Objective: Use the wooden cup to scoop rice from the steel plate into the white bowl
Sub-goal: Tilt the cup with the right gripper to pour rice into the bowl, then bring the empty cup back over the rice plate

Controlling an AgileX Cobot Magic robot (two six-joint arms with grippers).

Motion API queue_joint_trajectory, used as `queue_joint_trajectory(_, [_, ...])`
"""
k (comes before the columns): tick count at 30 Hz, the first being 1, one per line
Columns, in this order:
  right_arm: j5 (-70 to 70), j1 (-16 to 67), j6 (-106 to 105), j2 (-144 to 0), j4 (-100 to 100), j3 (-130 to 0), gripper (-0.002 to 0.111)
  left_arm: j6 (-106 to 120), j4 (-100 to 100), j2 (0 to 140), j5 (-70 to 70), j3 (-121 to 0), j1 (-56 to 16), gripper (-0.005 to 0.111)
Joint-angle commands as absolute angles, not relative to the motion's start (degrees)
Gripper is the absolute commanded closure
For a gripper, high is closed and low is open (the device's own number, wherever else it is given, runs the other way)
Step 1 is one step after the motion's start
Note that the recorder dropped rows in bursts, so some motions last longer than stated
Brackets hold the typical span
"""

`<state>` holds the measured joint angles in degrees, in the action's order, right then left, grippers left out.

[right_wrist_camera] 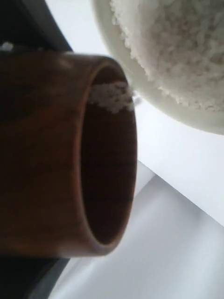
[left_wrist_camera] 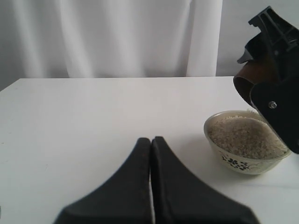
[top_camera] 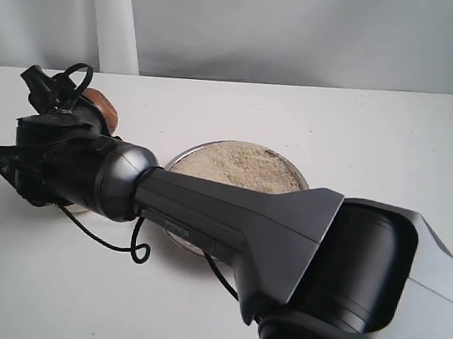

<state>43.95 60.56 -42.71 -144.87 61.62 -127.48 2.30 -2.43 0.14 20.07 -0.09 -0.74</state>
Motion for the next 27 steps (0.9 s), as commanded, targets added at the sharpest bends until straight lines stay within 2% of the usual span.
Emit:
queue_joint_trajectory(1, [43.1,60.7,-45.0,-144.2,64.3,-128.1,0.108,2.1,-2.4,0.0,19.7,0.0,-0.9,0.107])
queue_joint_trajectory(10, [44.2,60.7,-44.1,-144.2,66.9,-128.1,0.108,2.1,-2.4,0.0,19.7,0.0,-0.9,0.107])
queue_joint_trajectory(14, [44.7,60.6,-32.2,-143.1,65.1,-128.1,0.108,2.1,-2.4,0.0,19.7,0.0,-0.9,0.107])
queue_joint_trajectory(18, [48.0,60.0,-24.2,-139.9,59.3,-128.1,0.108,2.1,-2.4,0.0,19.7,0.0,-0.9,0.107])
queue_joint_trajectory(27, [62.6,54.3,-25.7,-128.4,33.4,-128.1,0.108,2.1,-2.4,0.0,19.7,0.0,-0.9,0.107])
